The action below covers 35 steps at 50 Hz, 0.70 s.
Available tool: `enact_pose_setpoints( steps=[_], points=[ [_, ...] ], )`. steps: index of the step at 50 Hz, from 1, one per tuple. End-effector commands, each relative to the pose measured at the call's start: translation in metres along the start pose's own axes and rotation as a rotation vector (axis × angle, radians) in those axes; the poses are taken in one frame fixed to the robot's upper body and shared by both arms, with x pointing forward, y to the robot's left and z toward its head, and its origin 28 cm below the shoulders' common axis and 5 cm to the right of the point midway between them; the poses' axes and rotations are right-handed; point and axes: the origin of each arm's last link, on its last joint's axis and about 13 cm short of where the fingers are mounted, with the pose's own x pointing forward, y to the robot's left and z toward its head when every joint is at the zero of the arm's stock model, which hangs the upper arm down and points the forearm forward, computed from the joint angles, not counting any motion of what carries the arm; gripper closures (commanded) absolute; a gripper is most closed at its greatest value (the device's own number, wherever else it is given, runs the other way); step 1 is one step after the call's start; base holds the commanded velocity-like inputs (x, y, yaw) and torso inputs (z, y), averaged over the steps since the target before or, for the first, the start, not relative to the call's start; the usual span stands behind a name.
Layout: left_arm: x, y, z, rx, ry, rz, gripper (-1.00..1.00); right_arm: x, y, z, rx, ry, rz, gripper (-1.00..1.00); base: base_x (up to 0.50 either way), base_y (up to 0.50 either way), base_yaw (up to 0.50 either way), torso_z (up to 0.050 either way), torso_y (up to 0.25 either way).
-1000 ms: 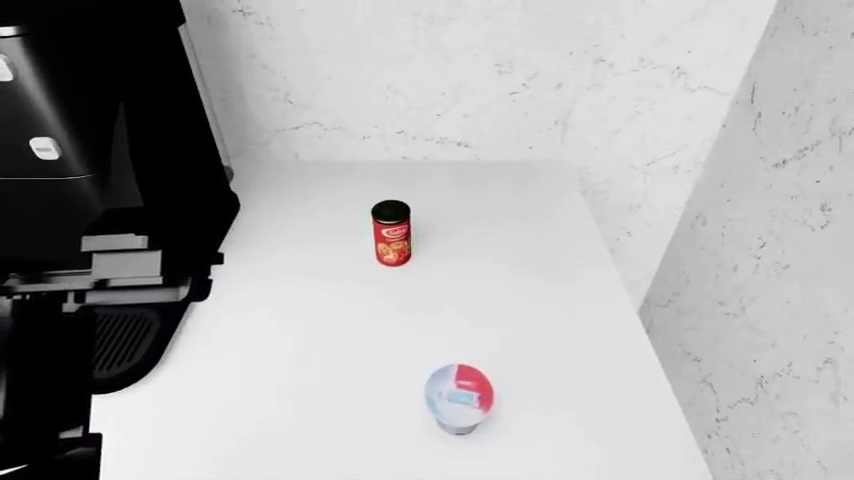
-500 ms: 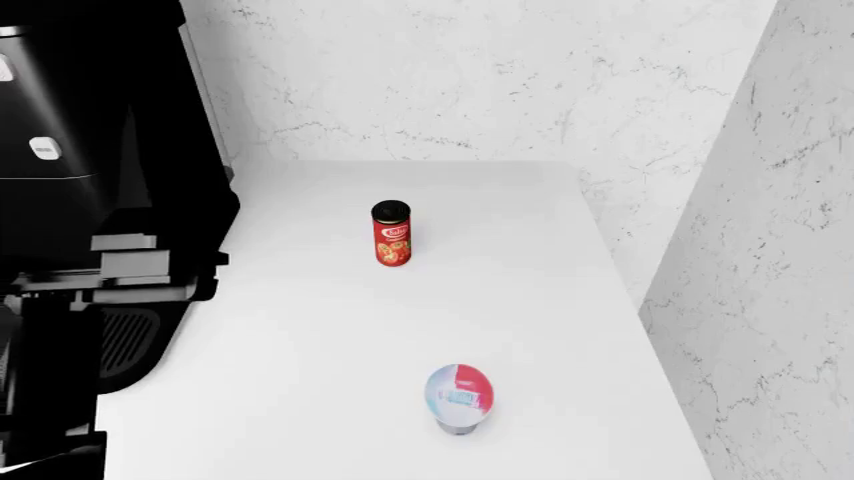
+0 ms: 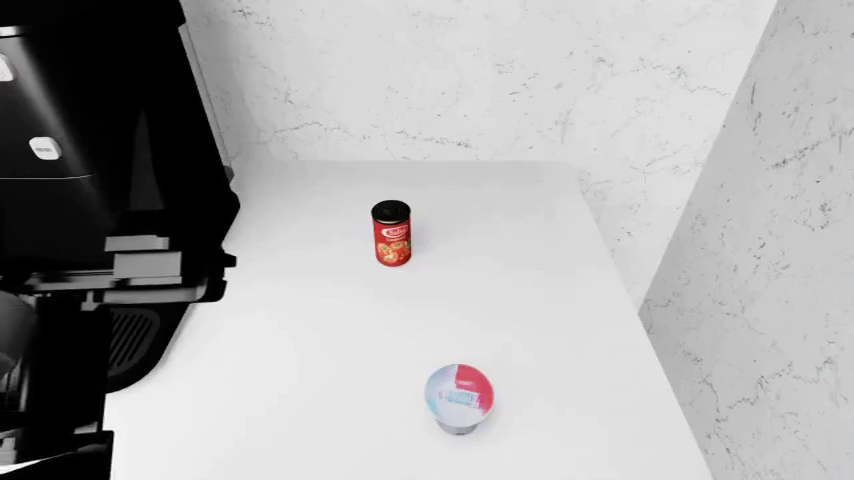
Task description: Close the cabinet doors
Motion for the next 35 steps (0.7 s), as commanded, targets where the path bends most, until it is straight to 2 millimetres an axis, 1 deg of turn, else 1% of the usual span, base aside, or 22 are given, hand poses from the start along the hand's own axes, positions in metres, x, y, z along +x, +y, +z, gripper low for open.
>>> enact_pose_setpoints(
  steps=[1, 7, 12, 21, 28, 32, 33, 35],
  points=[
    [0.0, -0.001, -0.001, 0.003, 0.004, -0.001, -1.0, 0.004, -0.006, 0.005, 0.131, 0.043, 0.037, -1.0, 0.0, 0.0, 0.0, 0.0, 0.0],
    [0.001, -0.001, -0.001, 0.004, 0.005, -0.002, -1.0, 0.004, -0.004, 0.006, 0.118, 0.055, 0.057, -1.0, 0.0, 0.0, 0.0, 0.0, 0.0],
    [0.001, -0.001, -0.002, 0.004, 0.005, -0.003, -1.0, 0.003, 0.001, 0.012, 0.055, 0.039, 0.055, -1.0, 0.0, 0.0, 0.0, 0.0, 0.0],
    [0.001, -0.001, -0.002, 0.004, 0.008, -0.003, -1.0, 0.004, 0.008, 0.023, 0.04, 0.005, 0.09, -1.0, 0.0, 0.0, 0.0, 0.0, 0.0],
    [0.0, -0.001, -0.002, 0.004, 0.008, -0.005, -1.0, 0.01, 0.006, 0.029, 0.074, -0.015, 0.078, -1.0, 0.0, 0.0, 0.0, 0.0, 0.0],
    [0.001, -0.001, -0.003, 0.004, 0.009, -0.005, -1.0, 0.011, 0.009, 0.032, 0.086, -0.02, 0.143, -1.0, 0.0, 0.0, 0.0, 0.0, 0.0],
    [0.001, -0.001, -0.003, 0.005, 0.009, -0.005, -1.0, 0.012, 0.009, 0.033, 0.078, -0.022, 0.137, -1.0, 0.0, 0.0, 0.0, 0.0, 0.0],
    [0.001, -0.001, -0.003, 0.004, 0.01, -0.004, -1.0, 0.012, 0.01, 0.04, 0.137, -0.033, 0.151, -1.0, 0.0, 0.0, 0.0, 0.0, 0.0]
  ],
)
